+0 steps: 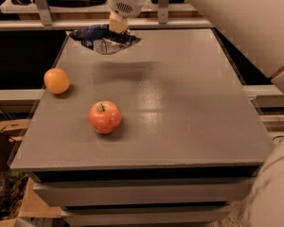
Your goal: Move blue chip bag near apple
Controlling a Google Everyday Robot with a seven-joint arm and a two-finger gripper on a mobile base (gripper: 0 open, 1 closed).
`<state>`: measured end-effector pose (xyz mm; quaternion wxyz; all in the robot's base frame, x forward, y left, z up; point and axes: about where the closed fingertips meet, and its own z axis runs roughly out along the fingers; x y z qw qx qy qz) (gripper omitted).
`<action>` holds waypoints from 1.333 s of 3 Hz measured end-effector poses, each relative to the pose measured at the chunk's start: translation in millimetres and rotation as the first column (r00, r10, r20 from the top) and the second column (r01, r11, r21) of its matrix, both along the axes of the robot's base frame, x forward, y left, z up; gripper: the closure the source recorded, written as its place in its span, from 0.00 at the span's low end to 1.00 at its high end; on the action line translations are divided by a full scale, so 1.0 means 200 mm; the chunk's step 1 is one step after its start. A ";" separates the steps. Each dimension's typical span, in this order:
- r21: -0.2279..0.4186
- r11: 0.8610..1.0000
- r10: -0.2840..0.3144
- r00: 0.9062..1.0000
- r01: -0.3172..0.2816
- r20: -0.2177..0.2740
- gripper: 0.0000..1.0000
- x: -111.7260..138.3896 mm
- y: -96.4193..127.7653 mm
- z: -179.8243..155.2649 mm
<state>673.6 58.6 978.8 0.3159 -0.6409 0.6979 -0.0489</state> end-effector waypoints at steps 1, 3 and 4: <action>0.043 0.999 -0.006 0.999 0.007 -0.032 1.00 0.01 0.10 -0.04; 0.096 0.995 0.013 0.997 -0.006 -0.074 1.00 0.04 0.26 -0.10; 0.112 0.994 0.025 0.996 -0.015 -0.086 1.00 0.06 0.32 -0.11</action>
Offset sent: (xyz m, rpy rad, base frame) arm 0.0092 0.0568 -0.0202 0.1195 0.0826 0.0064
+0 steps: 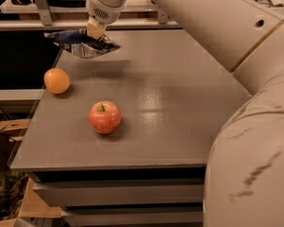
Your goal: Move blue chip bag near apple
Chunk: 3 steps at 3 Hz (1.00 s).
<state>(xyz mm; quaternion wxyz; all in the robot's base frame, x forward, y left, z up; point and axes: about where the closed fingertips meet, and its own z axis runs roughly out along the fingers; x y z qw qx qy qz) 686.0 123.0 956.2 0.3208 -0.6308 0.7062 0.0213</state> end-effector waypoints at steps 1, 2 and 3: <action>0.011 1.000 0.004 1.000 -0.004 -0.022 0.84 0.01 0.04 -0.02; 0.018 1.000 0.007 0.999 -0.006 -0.037 0.60 0.01 0.07 -0.04; 0.022 1.000 0.011 0.999 -0.010 -0.047 0.36 0.01 0.09 -0.05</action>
Offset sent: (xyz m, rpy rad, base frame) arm 0.0034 0.0168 -0.0064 0.0301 0.0486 0.0054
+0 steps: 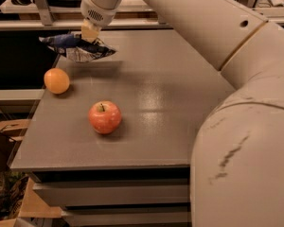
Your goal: Move blue chip bag near apple
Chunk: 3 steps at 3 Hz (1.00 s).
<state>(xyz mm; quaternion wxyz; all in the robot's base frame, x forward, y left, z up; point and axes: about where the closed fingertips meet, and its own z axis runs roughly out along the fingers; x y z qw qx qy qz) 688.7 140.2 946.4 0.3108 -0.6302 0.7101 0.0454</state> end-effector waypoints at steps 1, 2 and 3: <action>0.004 1.000 0.002 1.000 -0.002 -0.005 0.13 0.00 0.01 -0.01; 0.020 0.999 0.026 0.999 -0.025 -0.023 0.00 -0.02 0.03 -0.03; 0.031 0.998 0.059 0.996 -0.058 -0.059 0.00 -0.03 0.05 -0.05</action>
Offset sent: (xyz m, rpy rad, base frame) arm 0.0000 0.0018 0.0002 0.0161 0.0042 0.0062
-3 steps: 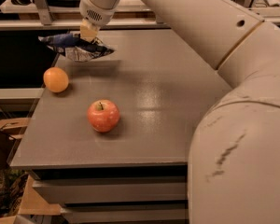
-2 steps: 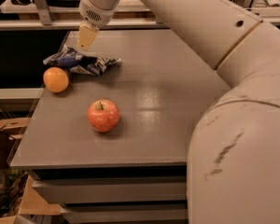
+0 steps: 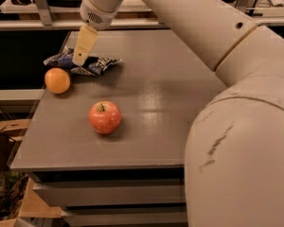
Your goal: Move blue chip bag near apple
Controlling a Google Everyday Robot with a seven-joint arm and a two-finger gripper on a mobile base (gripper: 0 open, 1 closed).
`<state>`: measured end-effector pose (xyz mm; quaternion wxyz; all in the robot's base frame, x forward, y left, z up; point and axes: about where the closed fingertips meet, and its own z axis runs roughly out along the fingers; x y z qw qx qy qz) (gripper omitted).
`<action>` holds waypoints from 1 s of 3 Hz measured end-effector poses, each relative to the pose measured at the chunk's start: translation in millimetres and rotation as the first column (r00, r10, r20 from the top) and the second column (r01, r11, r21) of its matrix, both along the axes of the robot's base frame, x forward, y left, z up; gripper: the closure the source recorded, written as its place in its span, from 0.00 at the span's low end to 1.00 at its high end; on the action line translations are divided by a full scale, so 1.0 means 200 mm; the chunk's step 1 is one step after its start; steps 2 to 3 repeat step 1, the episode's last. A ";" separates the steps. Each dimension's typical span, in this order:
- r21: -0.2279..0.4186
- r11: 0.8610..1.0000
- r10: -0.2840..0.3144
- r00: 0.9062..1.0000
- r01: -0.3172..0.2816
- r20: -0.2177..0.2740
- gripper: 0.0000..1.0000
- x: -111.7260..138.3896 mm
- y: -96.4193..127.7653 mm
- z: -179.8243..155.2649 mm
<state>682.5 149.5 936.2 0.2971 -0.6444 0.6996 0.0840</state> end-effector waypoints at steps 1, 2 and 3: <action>0.000 1.000 0.000 1.000 0.000 0.000 0.00 0.00 0.00 0.00; 0.000 1.000 0.000 1.000 0.000 0.000 0.00 0.00 0.00 0.00; 0.000 1.000 0.000 1.000 0.000 0.000 0.00 0.00 0.00 0.00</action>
Offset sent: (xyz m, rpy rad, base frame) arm 0.0000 0.0000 0.0000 0.0000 0.0000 0.0000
